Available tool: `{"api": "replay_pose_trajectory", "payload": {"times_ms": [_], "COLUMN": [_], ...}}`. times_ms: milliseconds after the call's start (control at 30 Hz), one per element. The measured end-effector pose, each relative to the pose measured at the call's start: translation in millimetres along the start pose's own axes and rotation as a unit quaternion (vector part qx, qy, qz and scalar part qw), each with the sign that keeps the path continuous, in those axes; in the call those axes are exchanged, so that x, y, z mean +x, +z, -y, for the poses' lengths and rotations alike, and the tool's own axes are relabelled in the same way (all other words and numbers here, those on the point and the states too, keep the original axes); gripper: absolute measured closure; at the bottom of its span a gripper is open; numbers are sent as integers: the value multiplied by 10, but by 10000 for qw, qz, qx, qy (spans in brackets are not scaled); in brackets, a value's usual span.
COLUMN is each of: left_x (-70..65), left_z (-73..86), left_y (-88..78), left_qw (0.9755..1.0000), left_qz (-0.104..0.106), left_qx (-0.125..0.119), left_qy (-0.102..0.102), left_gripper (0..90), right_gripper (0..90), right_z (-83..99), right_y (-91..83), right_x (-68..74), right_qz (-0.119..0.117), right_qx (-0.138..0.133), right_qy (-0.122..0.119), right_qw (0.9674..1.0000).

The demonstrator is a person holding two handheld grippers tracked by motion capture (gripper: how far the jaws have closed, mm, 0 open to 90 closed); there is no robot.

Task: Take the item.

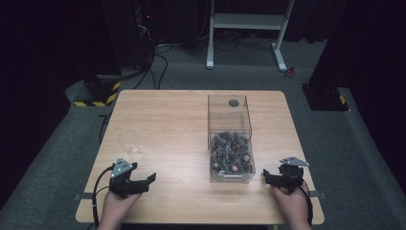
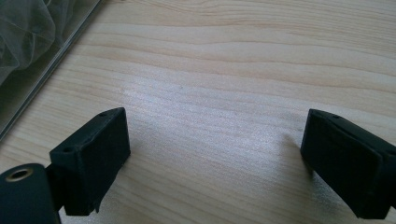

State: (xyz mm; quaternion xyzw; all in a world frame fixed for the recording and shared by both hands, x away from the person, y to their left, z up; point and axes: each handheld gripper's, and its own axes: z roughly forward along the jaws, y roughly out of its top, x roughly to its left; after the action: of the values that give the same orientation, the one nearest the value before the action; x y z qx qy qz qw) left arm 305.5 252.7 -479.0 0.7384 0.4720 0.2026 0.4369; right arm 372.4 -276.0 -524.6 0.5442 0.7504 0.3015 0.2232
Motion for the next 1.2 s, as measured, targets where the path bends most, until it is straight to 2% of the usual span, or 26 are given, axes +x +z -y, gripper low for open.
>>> {"api": "replay_pose_trajectory", "payload": {"times_ms": [167,233,300,367,567,633,767,900,1067,1100,1133,1167,1200], "left_x": [-178,-204,-285,-300,-456,-509,-629,-788,-934,-960,-1044,-1054,-1063], "left_z": [-101,-120,-192,-210,-340,-379,-466,-564,-697,-712,-720,-735,-758], "left_y": [11,23,79,90,204,253,362,471,538,551,578,589,600], "left_qw": [9998,9998,9995,9994,9979,9974,9959,9932,9903,9898,9904,9897,9883], "left_qz": [162,192,301,322,556,636,762,925,1100,1137,1227,1243,1251], "left_qx": [-71,-56,-45,-45,-42,-54,-59,-65,-172,-171,-286,-266,-205], "left_qy": [69,81,122,148,327,318,479,703,832,840,566,664,846], "left_gripper": [118,117,118,118,121,127,136,136,143,143,144,144,144], "right_gripper": [87,89,93,97,107,107,110,121,129,130,133,135,135], "right_z": [6,7,12,18,43,50,88,105,114,114,114,113,111], "right_y": [-5,-7,-16,-20,-46,-53,-90,-110,-117,-117,-117,-117,-114], "right_x": [2,2,3,3,19,23,32,42,50,49,47,45,41], "right_qz": [10,18,3,1,-1,-29,-103,-138,-147,-152,-171,-195,-202], "right_qx": [-15,-16,-2,-19,-44,-38,-40,-39,-66,-67,-66,-66,-77], "right_qy": [2,-4,9,-2,-53,-66,-137,-183,-198,-199,-195,-192,-217], "right_qw": [10000,10000,10000,10000,10000,10000,9998,9997,9997,9997,9996,9996,9995]}}
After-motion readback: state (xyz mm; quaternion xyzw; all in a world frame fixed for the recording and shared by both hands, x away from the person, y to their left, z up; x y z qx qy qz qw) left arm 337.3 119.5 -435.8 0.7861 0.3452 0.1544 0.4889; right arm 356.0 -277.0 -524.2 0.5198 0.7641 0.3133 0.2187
